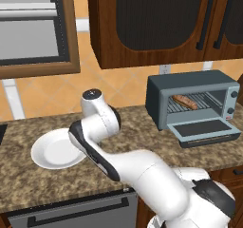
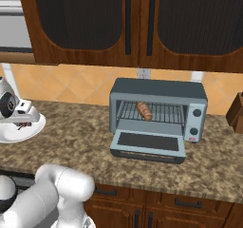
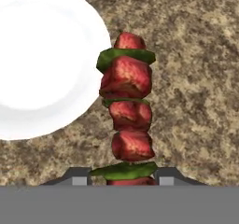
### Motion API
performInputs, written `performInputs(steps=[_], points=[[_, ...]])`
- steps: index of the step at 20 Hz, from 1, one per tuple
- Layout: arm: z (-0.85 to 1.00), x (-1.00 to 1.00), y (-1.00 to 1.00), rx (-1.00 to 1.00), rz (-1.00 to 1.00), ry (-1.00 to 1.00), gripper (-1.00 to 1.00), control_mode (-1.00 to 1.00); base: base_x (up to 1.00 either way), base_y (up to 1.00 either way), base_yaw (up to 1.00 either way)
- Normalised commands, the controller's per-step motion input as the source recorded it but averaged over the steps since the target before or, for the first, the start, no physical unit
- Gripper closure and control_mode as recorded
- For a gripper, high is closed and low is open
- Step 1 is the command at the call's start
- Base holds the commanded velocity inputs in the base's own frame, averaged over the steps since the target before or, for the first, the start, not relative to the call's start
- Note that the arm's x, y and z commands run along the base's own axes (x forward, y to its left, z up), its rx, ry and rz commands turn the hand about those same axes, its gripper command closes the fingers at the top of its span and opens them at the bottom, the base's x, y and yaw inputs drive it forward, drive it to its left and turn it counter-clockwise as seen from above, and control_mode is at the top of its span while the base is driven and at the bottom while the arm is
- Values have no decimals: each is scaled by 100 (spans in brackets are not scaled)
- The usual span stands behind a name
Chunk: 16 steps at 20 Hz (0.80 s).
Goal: Pick up the kebab skewer and baguette bread, and place them inside the toaster oven. Close the toaster oven door and start by setting the timer.
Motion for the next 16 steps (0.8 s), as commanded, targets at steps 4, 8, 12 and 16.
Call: performInputs(steps=[4,8,12,16], points=[[10,-28,-100,5,5,0,100,-100,0,0,0],[14,-15,-100,8,7,0,100,-100,0,0,0],[11,0,-100,9,7,0,100,-100,0,0,0],[8,0,-100,10,6,0,100,-100,0,0,0]])
